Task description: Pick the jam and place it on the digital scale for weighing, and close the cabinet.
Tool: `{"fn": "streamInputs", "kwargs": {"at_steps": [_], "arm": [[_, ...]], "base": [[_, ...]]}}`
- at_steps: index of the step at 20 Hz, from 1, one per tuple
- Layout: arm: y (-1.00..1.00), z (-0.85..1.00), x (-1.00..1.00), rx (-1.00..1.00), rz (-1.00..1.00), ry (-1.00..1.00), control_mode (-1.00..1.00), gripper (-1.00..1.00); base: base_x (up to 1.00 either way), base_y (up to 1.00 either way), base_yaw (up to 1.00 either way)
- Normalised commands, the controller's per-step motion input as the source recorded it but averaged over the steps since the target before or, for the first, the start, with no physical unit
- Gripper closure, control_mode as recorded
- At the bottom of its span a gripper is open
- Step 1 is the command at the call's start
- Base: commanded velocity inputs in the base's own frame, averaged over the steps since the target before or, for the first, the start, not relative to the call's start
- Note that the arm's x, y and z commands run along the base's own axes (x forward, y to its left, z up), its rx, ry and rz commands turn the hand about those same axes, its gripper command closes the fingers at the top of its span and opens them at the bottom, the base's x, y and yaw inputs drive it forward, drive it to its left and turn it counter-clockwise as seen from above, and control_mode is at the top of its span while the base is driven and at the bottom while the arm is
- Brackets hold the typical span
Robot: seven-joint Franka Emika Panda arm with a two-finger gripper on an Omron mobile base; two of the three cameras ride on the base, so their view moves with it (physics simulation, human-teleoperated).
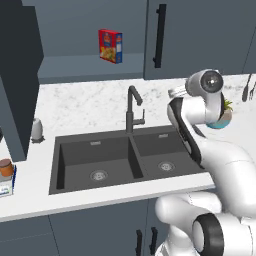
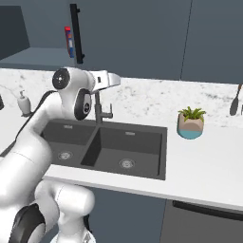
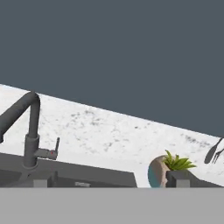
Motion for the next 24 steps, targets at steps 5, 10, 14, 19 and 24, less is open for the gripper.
{"fn": "streamInputs", "kwargs": {"at_steps": [5,10,14,19,24], "arm": [[0.30,-0.06,-0.71,-0.08,0.00,0.00,-1.00,-1.00],[0.09,-0.04,0.00,-0.07,0.00,0.04,-1.00,-1.00],[0.05,-0.16,-0.25,-0.01,0.00,0.00,-1.00,-1.00],[0.20,-0.14,-0.45,-0.04,0.01,-0.02,-1.00,-1.00],[0.43,-0.18,-0.69,-0.14,0.08,-0.11,-1.00,-1.00]], "base": [[0.00,0.00,0.00],[0.00,0.00,0.00],[0.00,0.00,0.00],[0.00,0.00,0.00],[0.00,0.00,0.00]]}}
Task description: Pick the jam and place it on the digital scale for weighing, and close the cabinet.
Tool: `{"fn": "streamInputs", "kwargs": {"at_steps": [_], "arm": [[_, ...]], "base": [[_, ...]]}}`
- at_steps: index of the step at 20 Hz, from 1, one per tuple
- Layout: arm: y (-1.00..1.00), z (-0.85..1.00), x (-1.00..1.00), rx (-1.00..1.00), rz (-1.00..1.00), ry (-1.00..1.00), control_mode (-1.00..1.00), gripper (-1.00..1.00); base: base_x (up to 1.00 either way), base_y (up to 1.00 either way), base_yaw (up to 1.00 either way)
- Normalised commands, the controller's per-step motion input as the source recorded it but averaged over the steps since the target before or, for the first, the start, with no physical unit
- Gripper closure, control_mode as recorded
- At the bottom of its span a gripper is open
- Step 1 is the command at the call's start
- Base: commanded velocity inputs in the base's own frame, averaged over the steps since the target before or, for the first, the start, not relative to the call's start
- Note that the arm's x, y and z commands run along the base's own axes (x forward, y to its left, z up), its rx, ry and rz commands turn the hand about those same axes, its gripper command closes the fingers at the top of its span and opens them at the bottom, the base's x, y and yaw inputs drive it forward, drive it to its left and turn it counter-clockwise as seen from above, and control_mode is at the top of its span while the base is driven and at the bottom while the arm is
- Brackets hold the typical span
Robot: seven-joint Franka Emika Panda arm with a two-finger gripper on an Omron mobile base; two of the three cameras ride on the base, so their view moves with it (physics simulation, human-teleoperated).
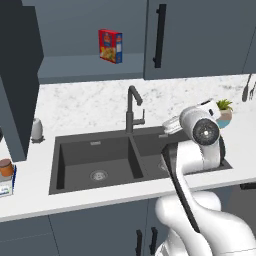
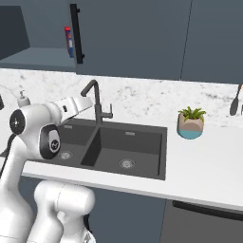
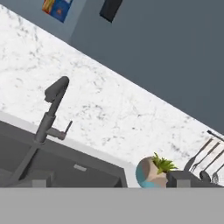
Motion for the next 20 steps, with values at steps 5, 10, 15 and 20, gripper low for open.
{"fn": "streamInputs", "kwargs": {"at_steps": [5,10,15,20], "arm": [[0.66,-0.08,-0.79,-0.23,0.07,-0.28,-1.00,-1.00],[0.96,0.11,-0.37,-0.27,-0.14,-0.30,-1.00,-1.00],[0.69,-0.01,-0.13,-0.12,-0.24,-0.13,-1.00,-1.00],[0.72,-0.02,-0.15,-0.07,-0.16,-0.20,-1.00,-1.00]], "base": [[0.00,0.00,0.00],[0.00,0.00,0.00],[0.00,0.00,0.00],[0.00,0.00,0.00]]}}
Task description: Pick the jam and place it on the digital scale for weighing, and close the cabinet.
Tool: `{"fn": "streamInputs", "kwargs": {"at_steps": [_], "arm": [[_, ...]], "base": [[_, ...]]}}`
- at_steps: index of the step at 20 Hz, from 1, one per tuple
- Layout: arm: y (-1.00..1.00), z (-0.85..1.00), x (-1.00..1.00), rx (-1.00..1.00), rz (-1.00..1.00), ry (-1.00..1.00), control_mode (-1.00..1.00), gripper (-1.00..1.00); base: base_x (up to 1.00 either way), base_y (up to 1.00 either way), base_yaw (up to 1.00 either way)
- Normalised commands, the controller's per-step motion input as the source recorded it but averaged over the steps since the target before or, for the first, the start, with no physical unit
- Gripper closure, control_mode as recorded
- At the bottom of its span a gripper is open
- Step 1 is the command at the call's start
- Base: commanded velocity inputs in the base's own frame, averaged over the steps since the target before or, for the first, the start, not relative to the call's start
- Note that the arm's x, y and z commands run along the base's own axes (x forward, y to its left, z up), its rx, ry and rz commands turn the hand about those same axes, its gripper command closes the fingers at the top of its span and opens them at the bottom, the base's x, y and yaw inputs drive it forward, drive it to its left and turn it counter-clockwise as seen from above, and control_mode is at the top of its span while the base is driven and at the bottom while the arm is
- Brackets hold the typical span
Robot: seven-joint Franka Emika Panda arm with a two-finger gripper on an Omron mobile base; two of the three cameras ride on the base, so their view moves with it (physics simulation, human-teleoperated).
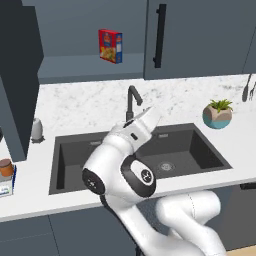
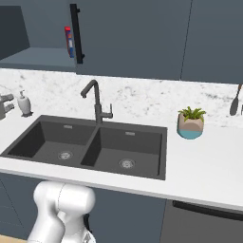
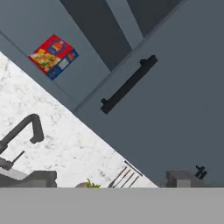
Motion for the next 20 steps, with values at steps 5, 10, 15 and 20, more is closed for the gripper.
{"fn": "streamInputs", "kwargs": {"at_steps": [5,10,15,20], "arm": [[0.47,0.00,-0.50,-0.08,-0.01,-0.42,-1.00,-1.00],[0.44,0.00,-0.41,-0.10,-0.01,-0.24,-1.00,-1.00],[0.59,0.04,-0.17,-0.06,-0.05,-0.11,-1.00,-1.00],[0.69,-0.02,0.00,-0.05,-0.03,-0.03,-1.00,-1.00]], "base": [[0.00,0.00,0.00],[0.00,0.00,0.00],[0.00,0.00,0.00],[0.00,0.00,0.00]]}}
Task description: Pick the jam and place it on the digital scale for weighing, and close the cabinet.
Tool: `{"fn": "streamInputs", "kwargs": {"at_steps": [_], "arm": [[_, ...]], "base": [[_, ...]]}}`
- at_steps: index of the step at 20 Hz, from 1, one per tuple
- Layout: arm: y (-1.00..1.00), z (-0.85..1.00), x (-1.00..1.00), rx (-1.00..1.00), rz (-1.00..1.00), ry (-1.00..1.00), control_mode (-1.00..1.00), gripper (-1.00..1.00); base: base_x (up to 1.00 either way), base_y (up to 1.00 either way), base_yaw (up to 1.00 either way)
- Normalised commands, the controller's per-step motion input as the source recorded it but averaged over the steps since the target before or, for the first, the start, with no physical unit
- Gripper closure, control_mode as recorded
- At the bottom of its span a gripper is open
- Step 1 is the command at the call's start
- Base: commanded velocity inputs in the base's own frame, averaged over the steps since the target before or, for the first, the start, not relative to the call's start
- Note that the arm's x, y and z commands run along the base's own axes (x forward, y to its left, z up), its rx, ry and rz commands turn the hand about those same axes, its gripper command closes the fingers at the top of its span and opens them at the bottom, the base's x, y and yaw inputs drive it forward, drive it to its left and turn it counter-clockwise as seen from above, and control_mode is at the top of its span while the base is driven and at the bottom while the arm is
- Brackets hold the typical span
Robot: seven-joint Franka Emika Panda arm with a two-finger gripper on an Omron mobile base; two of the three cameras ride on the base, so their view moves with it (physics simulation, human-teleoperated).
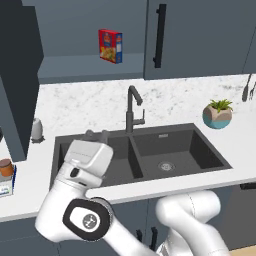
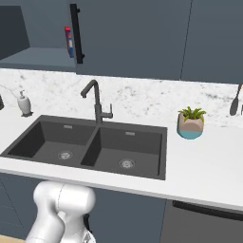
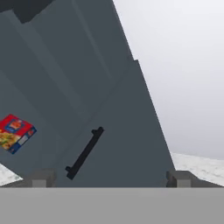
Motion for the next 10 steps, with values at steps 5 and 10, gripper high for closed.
{"fn": "streamInputs", "kwargs": {"at_steps": [5,10], "arm": [[0.67,-0.08,-0.13,-0.07,-0.01,0.00,-1.00,-1.00],[0.62,-0.14,-0.09,-0.17,-0.01,0.00,-1.00,-1.00]], "base": [[0.00,0.00,0.00],[0.00,0.00,0.00]]}}
